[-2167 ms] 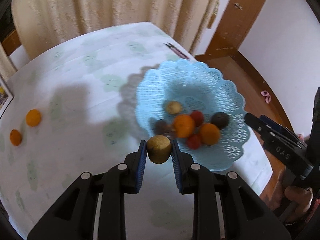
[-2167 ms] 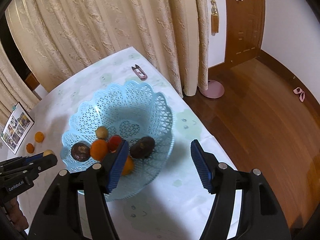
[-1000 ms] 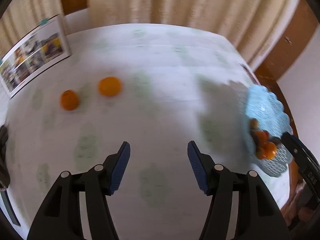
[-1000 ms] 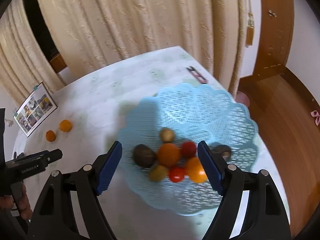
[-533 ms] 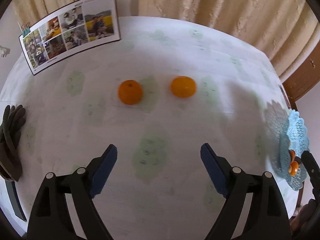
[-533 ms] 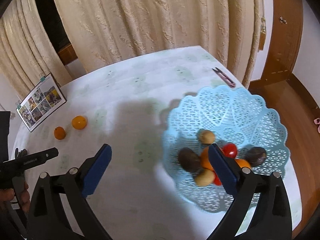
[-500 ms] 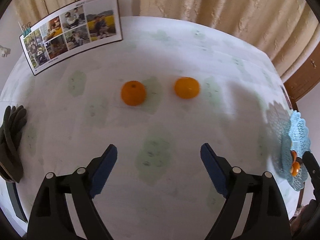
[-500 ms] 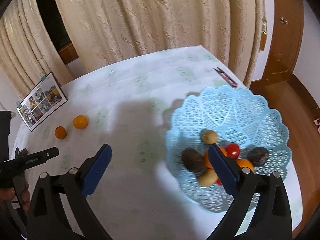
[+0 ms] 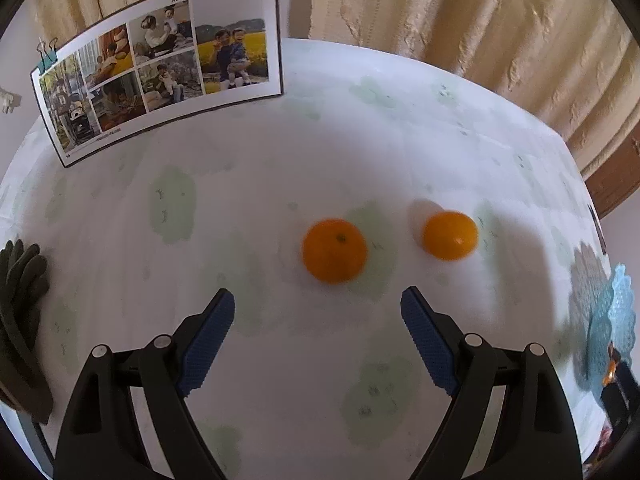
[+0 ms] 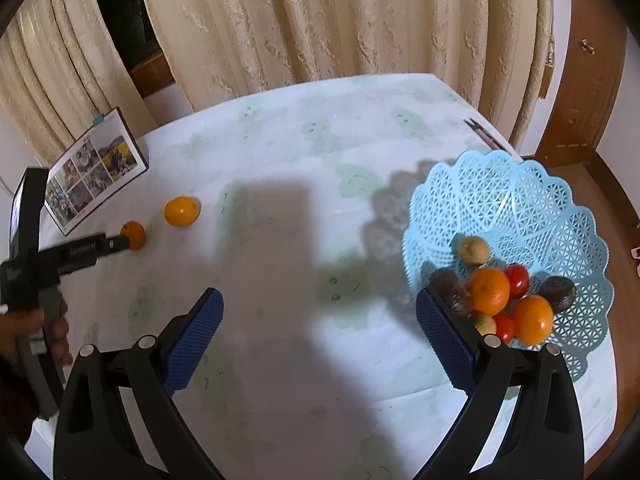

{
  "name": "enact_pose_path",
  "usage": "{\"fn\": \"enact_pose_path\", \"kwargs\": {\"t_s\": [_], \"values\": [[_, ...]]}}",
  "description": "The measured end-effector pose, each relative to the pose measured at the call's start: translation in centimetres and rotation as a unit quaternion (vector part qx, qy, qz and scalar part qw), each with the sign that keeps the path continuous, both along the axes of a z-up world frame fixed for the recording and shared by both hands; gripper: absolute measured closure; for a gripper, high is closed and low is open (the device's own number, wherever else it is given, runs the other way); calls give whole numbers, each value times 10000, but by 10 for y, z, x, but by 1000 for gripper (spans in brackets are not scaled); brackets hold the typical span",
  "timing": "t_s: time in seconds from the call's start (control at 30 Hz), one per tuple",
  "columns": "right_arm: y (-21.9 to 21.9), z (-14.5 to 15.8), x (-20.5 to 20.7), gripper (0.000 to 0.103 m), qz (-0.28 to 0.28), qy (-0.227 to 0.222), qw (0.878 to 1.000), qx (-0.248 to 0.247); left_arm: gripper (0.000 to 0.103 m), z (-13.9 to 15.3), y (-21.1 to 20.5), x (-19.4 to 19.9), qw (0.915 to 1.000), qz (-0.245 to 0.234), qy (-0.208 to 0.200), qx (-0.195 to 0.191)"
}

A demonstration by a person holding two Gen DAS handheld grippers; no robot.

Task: Organize fruits
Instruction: 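Move both tools back to the table and grasp an orange with the left tool, then grasp the last orange with the right tool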

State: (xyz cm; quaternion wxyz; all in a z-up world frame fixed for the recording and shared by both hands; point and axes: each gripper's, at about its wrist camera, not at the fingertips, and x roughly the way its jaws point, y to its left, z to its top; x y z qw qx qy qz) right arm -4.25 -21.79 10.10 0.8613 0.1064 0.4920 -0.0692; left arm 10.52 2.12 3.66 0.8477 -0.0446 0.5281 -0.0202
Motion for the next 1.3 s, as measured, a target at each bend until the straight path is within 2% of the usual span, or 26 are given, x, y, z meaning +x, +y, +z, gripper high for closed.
{"fn": "enact_pose_path", "kwargs": {"t_s": [0.13, 0.37, 0.53, 0.6, 0.7, 0.9, 1.3], "values": [[7, -6, 0, 5, 55, 93, 9999, -13, 19, -4, 5, 14, 10000, -2, -3, -41], [17, -13, 4, 5, 143, 208, 9997, -31, 34, -15, 2, 32, 9998, -189, 82, -29], [20, -19, 9, 5, 183, 287, 9994, -26, 51, -23, -1, 40, 9993, -344, 105, -102], [23, -21, 11, 5, 208, 312, 9993, -16, 62, -23, -5, 41, 9987, -483, 94, -159], [27, -25, 18, 5, 277, 334, 9991, 8, 63, -23, -8, 42, 9984, -552, 90, -55], [40, -29, 38, 5, 459, 292, 9985, 75, 63, -18, 5, 34, 9988, -424, 105, -227], [90, -39, 112, 5, 1113, 66, 9937, 129, 63, -3, 41, 10, 9997, -134, 56, -174]]}}
